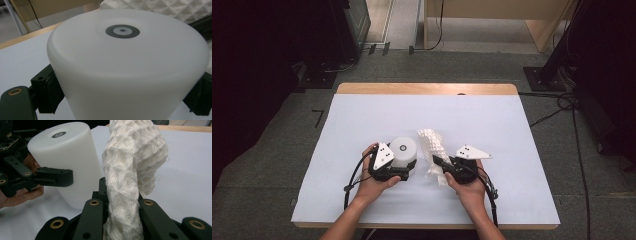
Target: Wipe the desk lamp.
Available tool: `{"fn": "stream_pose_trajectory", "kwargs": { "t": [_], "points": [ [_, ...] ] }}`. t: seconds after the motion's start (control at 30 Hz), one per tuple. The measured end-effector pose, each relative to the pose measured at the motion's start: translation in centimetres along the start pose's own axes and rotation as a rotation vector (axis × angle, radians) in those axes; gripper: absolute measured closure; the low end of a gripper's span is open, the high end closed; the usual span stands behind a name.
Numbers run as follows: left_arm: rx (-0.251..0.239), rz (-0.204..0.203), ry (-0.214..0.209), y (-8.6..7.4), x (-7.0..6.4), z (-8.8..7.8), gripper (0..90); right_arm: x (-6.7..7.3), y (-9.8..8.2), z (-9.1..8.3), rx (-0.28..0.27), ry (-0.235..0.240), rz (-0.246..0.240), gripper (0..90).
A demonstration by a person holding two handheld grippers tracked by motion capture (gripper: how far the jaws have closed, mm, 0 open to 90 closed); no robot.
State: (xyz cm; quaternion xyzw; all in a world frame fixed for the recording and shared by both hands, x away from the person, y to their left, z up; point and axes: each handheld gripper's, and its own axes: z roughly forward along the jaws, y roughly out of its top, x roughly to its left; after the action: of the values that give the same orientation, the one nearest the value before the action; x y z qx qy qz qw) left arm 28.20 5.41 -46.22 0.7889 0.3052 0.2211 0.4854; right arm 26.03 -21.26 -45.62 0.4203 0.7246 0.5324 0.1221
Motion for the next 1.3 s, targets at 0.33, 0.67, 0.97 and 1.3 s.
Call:
{"fn": "stream_pose_trajectory", "kwargs": {
  "t": [0.33,0.67,0.97,1.3],
  "points": [
    [0.003,-0.069,-0.005,-0.7,0.4,-0.5,6.7,-0.4,-0.2,-0.3,0.002,-0.012,0.004,80.1],
    [0.01,-0.191,0.158,-0.6,-1.5,-0.4,4.0,-1.0,-0.6,0.2,0.019,-0.021,0.02,79.9],
    [-0.086,-0.209,-0.001,-0.2,0.6,-1.6,8.9,0.5,-1.1,1.3,0.051,0.009,-0.011,79.8],
    [-0.11,-0.208,-0.187,0.5,1.0,-2.0,9.0,3.0,-0.6,1.7,0.028,0.075,-0.054,79.9]
  ]
}}
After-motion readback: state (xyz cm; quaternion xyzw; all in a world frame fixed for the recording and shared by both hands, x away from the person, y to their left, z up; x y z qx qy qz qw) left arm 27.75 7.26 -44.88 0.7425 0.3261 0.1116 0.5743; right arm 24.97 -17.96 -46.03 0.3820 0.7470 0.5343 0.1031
